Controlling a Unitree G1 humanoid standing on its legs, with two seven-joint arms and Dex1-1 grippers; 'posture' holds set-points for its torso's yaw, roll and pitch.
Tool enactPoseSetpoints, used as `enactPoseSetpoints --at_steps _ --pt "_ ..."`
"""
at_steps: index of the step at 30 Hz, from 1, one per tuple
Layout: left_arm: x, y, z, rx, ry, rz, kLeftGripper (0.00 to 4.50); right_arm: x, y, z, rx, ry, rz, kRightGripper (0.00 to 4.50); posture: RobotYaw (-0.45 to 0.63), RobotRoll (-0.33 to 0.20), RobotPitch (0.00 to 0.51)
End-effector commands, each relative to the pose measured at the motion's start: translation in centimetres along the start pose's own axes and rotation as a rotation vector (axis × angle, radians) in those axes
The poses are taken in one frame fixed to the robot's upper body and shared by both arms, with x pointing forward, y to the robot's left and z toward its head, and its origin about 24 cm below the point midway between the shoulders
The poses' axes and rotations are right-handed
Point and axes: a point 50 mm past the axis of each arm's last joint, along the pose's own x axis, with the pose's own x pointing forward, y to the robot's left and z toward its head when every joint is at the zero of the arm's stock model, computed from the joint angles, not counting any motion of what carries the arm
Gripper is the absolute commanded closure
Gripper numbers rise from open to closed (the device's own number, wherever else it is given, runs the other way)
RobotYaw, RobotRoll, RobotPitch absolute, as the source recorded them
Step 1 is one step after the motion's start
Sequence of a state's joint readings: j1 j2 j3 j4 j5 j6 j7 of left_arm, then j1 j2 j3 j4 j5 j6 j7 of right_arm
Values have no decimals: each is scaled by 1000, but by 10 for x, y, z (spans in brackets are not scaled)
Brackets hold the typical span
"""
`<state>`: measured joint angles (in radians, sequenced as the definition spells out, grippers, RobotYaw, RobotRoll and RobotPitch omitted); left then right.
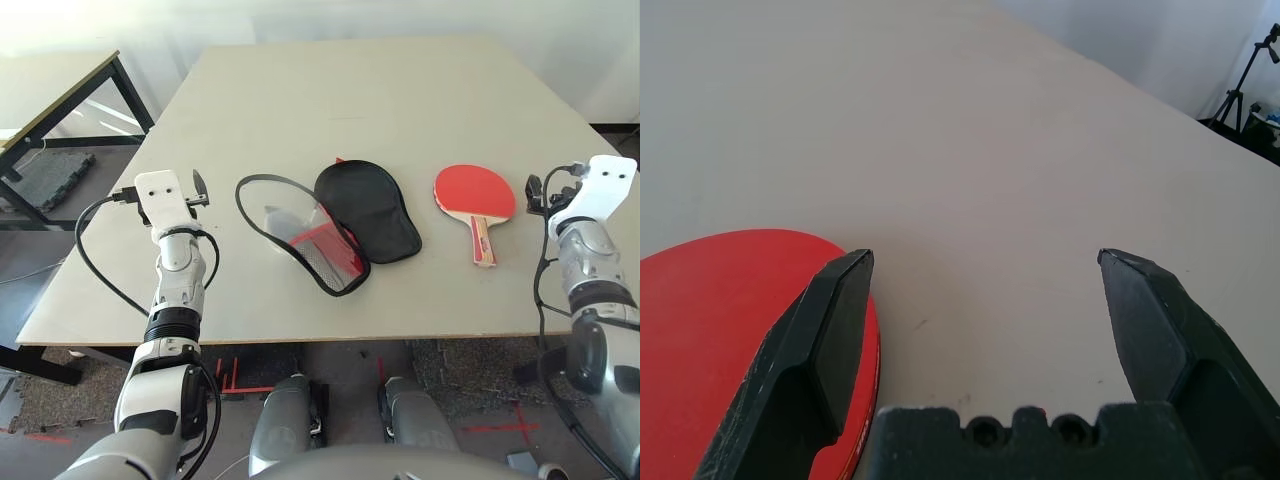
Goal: Store the ping-pong paddle in its case and zip it.
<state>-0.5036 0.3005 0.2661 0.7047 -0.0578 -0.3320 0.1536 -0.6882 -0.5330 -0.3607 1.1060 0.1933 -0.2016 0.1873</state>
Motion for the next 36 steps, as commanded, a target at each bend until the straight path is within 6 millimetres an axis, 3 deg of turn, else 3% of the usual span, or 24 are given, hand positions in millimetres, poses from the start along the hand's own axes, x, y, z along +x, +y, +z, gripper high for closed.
enactPoseSetpoints --at_steps 1,7,14,26,33,36 --pt "4 0 3 -7 -2 1 0 1 2 1 1 2 1 43 46 0 42" --pt "6 -4 8 -22 -16 -53 0 4 5 9 8 -17 9 43 47 0 42" --pt "11 -18 19 -29 -23 -315 0 10 21 33 -44 -1 48 43 25 0 49" --pt "11 -15 56 -14 -20 -770 0 -22 58 59 54 378 164 43 25 0 68" --pt "-1 -12 75 23 2 -1008 0 -39 76 58 20 556 189 43 45 0 76" --pt "-14 -17 90 68 28 -1219 0 -41 80 52 45 613 201 43 63 0 85"
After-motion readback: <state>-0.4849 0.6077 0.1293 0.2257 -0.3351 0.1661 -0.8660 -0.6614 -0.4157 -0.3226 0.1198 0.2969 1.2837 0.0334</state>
